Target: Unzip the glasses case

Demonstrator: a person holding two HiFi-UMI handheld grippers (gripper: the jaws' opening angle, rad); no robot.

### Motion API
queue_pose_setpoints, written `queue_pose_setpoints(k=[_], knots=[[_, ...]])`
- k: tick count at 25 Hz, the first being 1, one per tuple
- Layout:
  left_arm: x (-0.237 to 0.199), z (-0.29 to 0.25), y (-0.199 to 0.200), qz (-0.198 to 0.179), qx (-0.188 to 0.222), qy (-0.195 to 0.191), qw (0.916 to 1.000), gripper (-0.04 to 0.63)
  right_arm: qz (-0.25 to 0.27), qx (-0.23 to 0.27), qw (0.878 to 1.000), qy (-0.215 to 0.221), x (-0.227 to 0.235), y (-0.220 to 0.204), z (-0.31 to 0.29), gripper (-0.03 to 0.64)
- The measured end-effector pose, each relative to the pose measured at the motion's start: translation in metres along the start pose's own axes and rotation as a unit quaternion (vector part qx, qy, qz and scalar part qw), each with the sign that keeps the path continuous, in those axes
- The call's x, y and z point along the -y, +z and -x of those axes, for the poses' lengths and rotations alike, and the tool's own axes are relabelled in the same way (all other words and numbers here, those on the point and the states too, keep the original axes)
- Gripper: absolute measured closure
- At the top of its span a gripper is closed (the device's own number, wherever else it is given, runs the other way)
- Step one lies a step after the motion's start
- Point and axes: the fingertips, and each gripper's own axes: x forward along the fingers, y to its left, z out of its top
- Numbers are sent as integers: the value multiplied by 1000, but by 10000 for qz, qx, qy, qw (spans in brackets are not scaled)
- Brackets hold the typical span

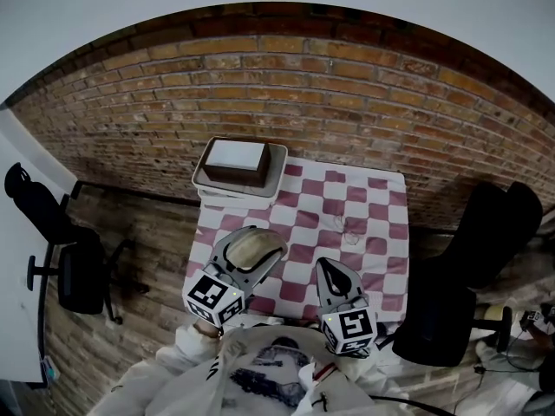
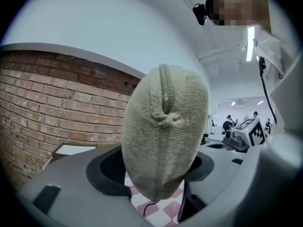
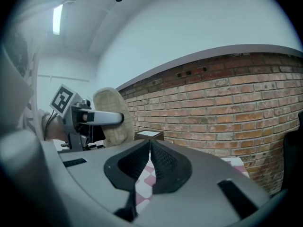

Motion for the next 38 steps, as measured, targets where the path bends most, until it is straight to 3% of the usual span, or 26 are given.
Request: queue_pose_setpoints(k=[18, 23, 38], knots=[[-39, 11, 39, 66, 294, -386, 9988, 304, 66, 103, 9998, 184, -61, 8, -49, 597], [-43, 12, 49, 314, 324, -422, 9981, 304, 59, 103, 9994, 313, -72, 9, -60, 540], [-36, 12, 68, 166, 423, -532, 9975, 304, 7, 253, 9970, 737, -100, 18, -83, 422]])
